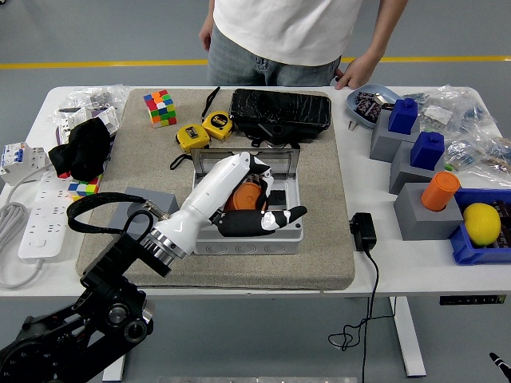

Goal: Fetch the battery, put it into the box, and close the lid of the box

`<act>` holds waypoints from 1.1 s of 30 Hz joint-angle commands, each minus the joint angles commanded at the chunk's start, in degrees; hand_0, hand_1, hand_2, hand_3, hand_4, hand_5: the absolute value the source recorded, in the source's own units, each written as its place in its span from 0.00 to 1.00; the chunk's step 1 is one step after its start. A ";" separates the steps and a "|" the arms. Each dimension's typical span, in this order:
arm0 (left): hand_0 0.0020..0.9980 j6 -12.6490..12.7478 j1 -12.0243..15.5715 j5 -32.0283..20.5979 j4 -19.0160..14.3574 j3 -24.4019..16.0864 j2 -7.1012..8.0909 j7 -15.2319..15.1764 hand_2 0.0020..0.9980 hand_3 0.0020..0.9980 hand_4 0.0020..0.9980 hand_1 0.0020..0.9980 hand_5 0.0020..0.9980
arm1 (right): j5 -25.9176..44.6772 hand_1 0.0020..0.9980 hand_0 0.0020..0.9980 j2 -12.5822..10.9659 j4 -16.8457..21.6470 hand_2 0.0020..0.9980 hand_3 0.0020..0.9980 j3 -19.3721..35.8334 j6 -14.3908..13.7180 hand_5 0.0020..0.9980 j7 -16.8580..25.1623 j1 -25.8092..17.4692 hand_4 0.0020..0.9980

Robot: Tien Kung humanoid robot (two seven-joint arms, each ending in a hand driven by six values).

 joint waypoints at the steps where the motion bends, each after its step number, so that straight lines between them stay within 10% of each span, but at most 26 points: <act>1: 0.04 0.31 -0.75 -0.29 1.05 0.96 -0.05 -0.45 0.01 0.00 0.84 0.01 0.45 | -0.04 0.85 0.87 0.03 0.02 0.81 0.83 -0.02 0.02 1.00 0.00 0.03 1.00; 33: 0.04 4.24 -15.13 -6.18 22.92 9.94 -4.08 -7.56 0.01 0.00 0.84 0.01 0.45 | 0.40 0.85 0.87 -0.07 -0.03 0.81 0.83 -1.51 0.07 1.00 -0.09 0.36 1.00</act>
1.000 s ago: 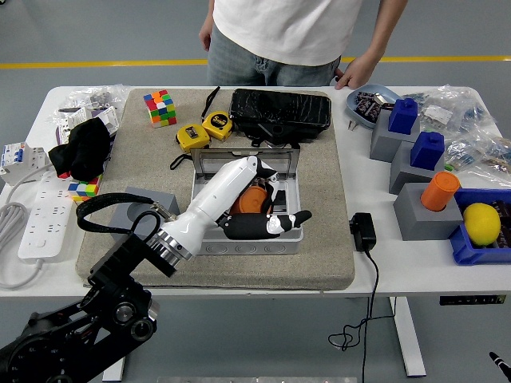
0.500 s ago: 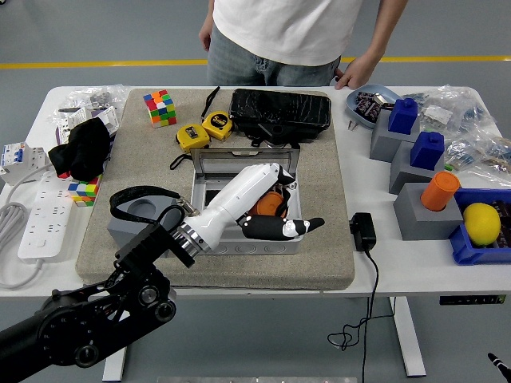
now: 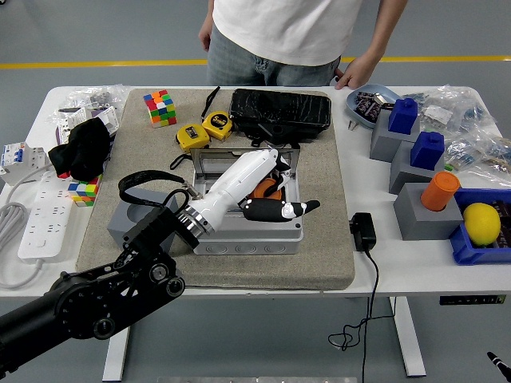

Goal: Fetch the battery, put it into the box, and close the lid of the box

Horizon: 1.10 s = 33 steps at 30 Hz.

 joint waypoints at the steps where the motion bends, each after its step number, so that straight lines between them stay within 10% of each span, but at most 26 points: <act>1: 0.04 0.03 -0.15 0.00 0.35 0.06 -0.08 -0.05 0.01 0.00 0.84 0.01 0.45 | 0.01 0.85 0.87 -0.01 0.00 0.81 0.83 -0.02 0.00 1.00 0.00 0.01 1.00; 33: 0.05 0.63 -1.61 3.68 5.10 0.10 -0.86 -0.50 0.01 0.00 0.85 0.01 0.46 | -0.28 0.85 0.86 -0.09 0.14 0.81 0.83 0.15 0.04 1.00 -0.02 0.12 1.00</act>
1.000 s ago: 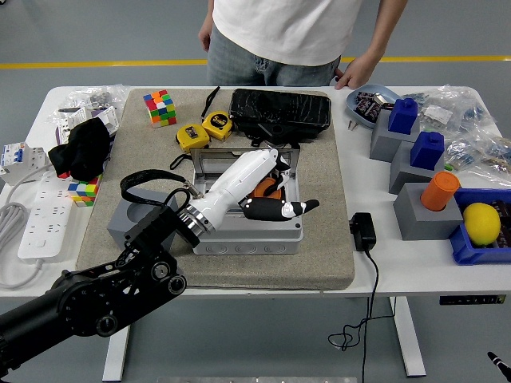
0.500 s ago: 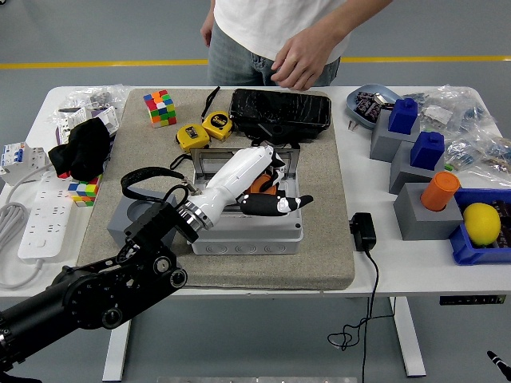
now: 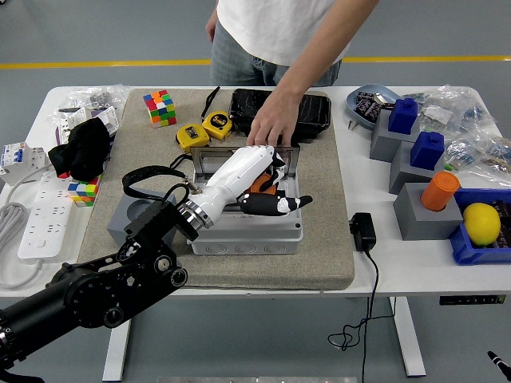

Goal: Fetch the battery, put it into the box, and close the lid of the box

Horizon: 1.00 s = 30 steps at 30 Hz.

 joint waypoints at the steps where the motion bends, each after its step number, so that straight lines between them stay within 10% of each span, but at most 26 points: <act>1: 0.05 -0.12 0.05 0.44 -0.17 0.05 0.12 0.15 0.01 0.00 0.85 0.01 0.46 | 0.00 0.85 0.86 -0.02 0.00 0.81 0.83 0.00 -0.01 1.00 0.00 0.00 1.00; 30: 0.05 2.61 -0.17 2.45 3.67 1.19 -0.56 -2.16 0.01 0.00 0.87 0.01 0.47 | 0.10 0.85 0.87 0.02 -0.07 0.81 0.83 -0.04 0.03 1.00 -0.02 -0.37 1.00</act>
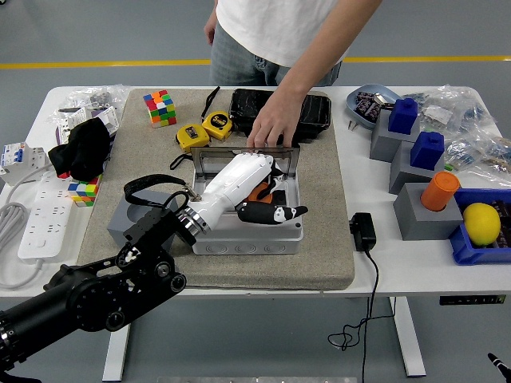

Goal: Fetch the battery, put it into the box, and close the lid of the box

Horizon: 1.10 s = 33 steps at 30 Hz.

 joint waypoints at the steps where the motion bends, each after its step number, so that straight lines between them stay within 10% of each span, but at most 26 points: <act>1: 0.05 0.02 -0.10 0.05 0.12 -0.05 -0.06 -0.01 0.01 0.00 0.87 0.01 0.47 | -0.01 0.85 0.87 0.00 0.01 0.81 0.83 0.00 0.01 1.00 0.00 0.02 1.00; 33: 0.08 0.20 -0.35 0.74 3.27 0.93 -0.40 -0.76 0.04 0.03 0.94 0.05 0.52 | -0.16 0.85 0.87 -0.05 0.05 0.81 0.83 0.27 0.07 1.00 0.03 0.40 1.00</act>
